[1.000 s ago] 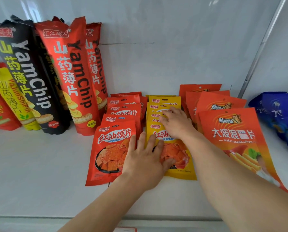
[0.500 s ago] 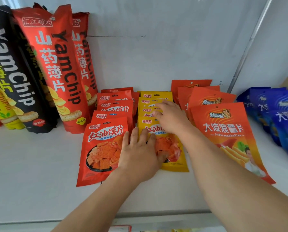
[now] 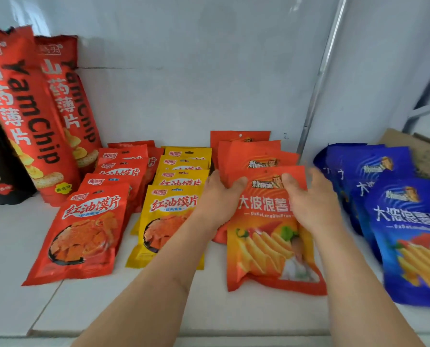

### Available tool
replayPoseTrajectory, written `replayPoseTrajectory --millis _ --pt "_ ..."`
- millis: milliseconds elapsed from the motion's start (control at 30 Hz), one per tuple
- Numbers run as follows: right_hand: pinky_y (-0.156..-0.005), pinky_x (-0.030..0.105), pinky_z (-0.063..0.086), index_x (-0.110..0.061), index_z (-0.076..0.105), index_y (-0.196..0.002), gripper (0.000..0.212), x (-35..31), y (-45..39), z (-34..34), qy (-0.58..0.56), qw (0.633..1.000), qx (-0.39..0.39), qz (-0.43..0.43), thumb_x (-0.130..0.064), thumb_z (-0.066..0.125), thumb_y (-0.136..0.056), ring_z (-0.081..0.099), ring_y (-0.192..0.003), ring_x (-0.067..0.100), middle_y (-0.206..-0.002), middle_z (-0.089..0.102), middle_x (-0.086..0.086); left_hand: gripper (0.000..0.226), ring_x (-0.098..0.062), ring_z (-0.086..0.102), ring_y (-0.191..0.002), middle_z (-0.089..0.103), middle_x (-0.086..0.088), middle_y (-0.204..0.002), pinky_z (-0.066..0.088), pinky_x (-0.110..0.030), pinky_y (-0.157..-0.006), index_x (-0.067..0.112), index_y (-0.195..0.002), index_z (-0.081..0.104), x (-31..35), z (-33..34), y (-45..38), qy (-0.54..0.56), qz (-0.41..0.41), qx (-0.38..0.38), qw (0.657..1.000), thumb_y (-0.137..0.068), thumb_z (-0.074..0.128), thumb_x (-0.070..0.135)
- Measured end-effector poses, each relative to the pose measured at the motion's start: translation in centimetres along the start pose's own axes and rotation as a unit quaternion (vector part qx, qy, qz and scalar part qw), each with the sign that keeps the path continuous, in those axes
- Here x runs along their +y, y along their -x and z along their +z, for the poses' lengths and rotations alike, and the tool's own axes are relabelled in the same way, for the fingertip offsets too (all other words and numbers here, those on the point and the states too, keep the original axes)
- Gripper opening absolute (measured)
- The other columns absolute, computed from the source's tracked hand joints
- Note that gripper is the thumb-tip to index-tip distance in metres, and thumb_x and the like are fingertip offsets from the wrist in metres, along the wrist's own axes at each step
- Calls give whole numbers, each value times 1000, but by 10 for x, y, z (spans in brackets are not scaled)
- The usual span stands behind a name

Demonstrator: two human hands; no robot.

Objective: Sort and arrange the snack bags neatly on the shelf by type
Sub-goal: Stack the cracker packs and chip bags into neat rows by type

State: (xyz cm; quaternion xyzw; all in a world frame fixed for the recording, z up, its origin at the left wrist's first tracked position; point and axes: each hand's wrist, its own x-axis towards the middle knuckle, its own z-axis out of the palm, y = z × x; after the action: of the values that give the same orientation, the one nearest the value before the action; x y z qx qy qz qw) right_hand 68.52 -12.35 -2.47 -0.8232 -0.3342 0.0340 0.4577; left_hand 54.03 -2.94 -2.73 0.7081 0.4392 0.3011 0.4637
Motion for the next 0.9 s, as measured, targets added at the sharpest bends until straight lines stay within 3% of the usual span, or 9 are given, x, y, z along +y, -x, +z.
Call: replayPoseTrajectory --millis 67,133,233,367,533,667,767,900 --pt "-98 42 48 -20 49 -132 85 17 -10 0 -61 993 -69 76 -80 57 -73 62 -112 25 -119 62 -6 78 -27 48 -136 46 -5 -151 41 -35 -109 15 -154 31 4 14 -4 14 -35 10 999 -94 58 56" --pt "-95 46 53 -21 48 -135 101 33 -17 7 -111 980 -115 117 -88 58 -59 68 -104 22 -118 68 -2 84 -28 56 -128 51 -3 -146 47 -38 -106 21 -152 31 5 24 -4 16 -46 22 999 -86 59 66" --pt "-91 46 56 -21 50 -130 69 37 -22 16 -146 970 -147 128 -68 60 -82 70 -96 22 -113 70 -1 98 -25 66 -113 59 -2 -134 58 -47 -92 30 -145 35 -5 37 -10 42 -64 34 996 -64 57 83" --pt "-91 47 56 -25 47 -131 58 31 -25 25 -183 959 -178 120 -61 60 -88 71 -97 23 -115 69 0 60 -19 72 -95 66 0 -121 63 -40 -80 30 -139 40 -1 32 -7 97 -95 23 991 -90 65 54" --pt "-89 48 57 -23 53 -129 48 36 -31 26 -218 953 -183 106 -50 63 -90 73 -93 21 -110 72 -1 66 -13 64 -92 59 1 -131 54 -23 -65 23 -151 33 4 21 -15 42 -50 39 997 -96 61 47" --pt "-90 47 56 -23 55 -121 34 33 -32 22 -216 957 -169 90 -46 58 -96 72 -92 20 -106 72 -1 64 -22 63 -116 54 -2 -143 58 -41 -93 25 -153 33 2 17 -17 6 -22 41 999 -98 58 47" --pt "-90 46 57 -23 56 -122 39 29 -32 17 -221 957 -157 99 -51 54 -96 72 -90 20 -104 72 0 60 -21 56 -126 46 0 -150 54 -38 -98 23 -154 32 0 19 -15 -30 19 45 998 -101 56 40" --pt "-87 43 56 -27 60 -90 37 20 -33 9 -209 965 -129 94 -58 42 -98 71 -87 20 -94 73 -1 59 -21 45 -137 38 2 -154 47 -42 -108 21 -153 33 -6 20 -15 -59 63 69 994 -101 56 35"
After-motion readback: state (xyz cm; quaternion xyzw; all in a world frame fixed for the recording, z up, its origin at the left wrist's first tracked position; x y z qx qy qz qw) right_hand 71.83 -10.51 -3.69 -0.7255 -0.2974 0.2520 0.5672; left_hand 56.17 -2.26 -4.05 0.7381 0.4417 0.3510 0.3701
